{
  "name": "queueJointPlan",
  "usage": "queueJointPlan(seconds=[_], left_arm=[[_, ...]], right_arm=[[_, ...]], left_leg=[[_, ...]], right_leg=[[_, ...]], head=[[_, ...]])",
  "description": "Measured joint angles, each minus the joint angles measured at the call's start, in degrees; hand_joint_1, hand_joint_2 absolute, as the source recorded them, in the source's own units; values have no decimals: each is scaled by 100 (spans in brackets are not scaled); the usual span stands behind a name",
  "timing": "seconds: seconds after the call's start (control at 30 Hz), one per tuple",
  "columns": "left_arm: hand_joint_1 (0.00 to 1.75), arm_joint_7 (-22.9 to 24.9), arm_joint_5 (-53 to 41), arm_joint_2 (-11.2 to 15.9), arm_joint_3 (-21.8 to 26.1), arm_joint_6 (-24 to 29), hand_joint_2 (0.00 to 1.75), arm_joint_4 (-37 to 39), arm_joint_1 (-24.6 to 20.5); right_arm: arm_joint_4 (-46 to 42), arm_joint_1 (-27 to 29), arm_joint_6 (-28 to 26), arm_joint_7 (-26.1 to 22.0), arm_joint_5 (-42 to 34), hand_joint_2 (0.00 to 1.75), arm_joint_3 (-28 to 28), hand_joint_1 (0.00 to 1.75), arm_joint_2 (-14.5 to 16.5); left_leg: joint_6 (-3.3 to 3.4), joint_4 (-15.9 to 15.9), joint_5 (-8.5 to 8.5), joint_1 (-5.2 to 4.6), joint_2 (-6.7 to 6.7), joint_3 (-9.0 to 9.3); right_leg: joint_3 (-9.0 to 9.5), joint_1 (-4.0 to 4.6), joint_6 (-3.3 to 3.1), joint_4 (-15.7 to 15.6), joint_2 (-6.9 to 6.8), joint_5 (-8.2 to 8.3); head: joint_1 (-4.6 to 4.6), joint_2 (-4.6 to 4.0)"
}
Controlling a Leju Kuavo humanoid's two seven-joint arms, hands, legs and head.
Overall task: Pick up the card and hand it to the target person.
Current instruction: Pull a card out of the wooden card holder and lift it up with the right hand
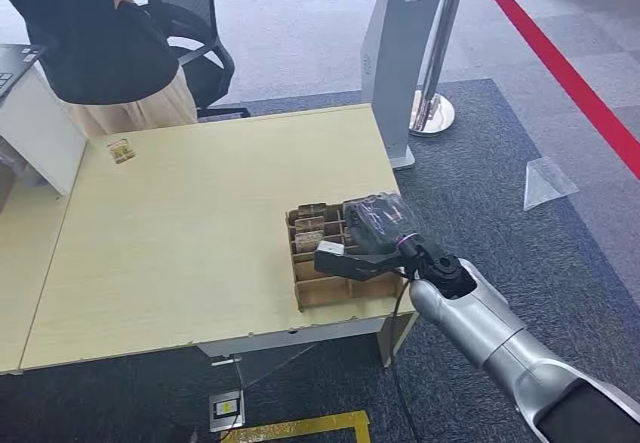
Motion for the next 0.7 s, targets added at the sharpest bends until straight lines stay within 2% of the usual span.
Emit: queueJointPlan(seconds=[0.1, 0.33, 0.5, 0.6, 0.7], left_arm=[[0, 0, 1, 0, -23, 0, 175, 0, 0], [0, 0, 0, 2, -74, -1, 175, 0, -2], [0, 0, 0, 4, -109, -9, 175, 0, -3], [0, 0, 0, 4, -113, -10, 175, 0, -4], [0, 2, 0, 4, -118, -15, 175, 0, -5]], right_arm=[[-61, 14, 36, 36, 33, 175, -4, 135, -19], [-298, 78, 170, 127, 113, 175, -13, 109, -108], [-455, 138, 281, 172, 133, 175, -35, 101, -175], [-523, 163, 302, 177, 137, 175, -57, 102, -203], [-575, 179, 334, 177, 148, 175, -74, 94, -221]], left_leg=[[0, 0, 0, 0, 0, 0], [0, 1, 0, 0, 0, -1], [0, 1, 0, 0, 0, -1], [0, 1, 0, 0, 0, -1], [0, 1, 0, 0, 0, -1]], right_leg=[[0, 0, 0, 0, 0, 0], [-1, 0, 0, 0, 0, 0], [-1, 0, 0, 0, 0, 0], [-1, 0, 0, 0, 0, 0], [-1, 0, 0, 0, 0, 0]], head=[[0, 0], [1, 0], [1, 0], [1, 0], [1, 0]])
